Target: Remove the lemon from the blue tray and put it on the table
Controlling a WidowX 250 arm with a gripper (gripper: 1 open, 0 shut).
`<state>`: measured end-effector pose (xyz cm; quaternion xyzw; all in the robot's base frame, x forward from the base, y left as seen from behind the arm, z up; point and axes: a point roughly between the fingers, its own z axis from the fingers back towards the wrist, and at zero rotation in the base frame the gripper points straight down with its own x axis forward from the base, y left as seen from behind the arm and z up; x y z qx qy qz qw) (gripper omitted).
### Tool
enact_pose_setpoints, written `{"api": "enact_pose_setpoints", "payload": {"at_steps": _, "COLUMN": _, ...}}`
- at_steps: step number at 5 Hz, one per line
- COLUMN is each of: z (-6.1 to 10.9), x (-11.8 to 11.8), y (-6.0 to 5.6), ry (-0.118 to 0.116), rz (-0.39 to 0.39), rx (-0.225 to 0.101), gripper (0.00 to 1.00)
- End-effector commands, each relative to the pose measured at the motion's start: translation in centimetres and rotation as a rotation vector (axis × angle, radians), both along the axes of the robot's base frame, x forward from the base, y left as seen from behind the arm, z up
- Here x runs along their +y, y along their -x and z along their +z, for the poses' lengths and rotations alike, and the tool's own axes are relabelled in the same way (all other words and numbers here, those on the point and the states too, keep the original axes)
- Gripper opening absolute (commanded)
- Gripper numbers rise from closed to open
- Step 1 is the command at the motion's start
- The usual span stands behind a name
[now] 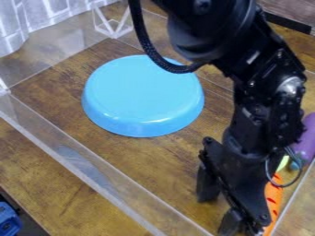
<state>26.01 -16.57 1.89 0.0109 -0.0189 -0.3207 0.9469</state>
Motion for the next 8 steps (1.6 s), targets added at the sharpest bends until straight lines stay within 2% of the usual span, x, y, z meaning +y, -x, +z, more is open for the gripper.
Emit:
{"api": "enact_pose_setpoints", "payload": {"at_steps": 1, "z": 1.5, "x": -0.5, "y": -1.0, "ry": 0.027, "rz": 0.0, "rx": -0.038, "gripper": 1.0}}
{"api": "enact_pose_setpoints", "payload": {"at_steps": 3, "z": 1.4, "x": -0.4, "y": -1.4, "ry": 0.027, "rz": 0.002, "rx": -0.033, "gripper": 1.0}}
{"api": "enact_pose_setpoints", "payload": {"at_steps": 4, "z": 1.3, "x": -0.4, "y": -1.6, "ry": 0.025, "rz": 0.002, "rx": -0.03, "gripper": 0.0}}
{"api": "enact_pose_setpoints", "payload": {"at_steps": 8, "z": 0.9, "x": -0.5, "y": -2.1, "ry": 0.012, "rz": -0.013, "rx": -0.013, "gripper": 0.0}}
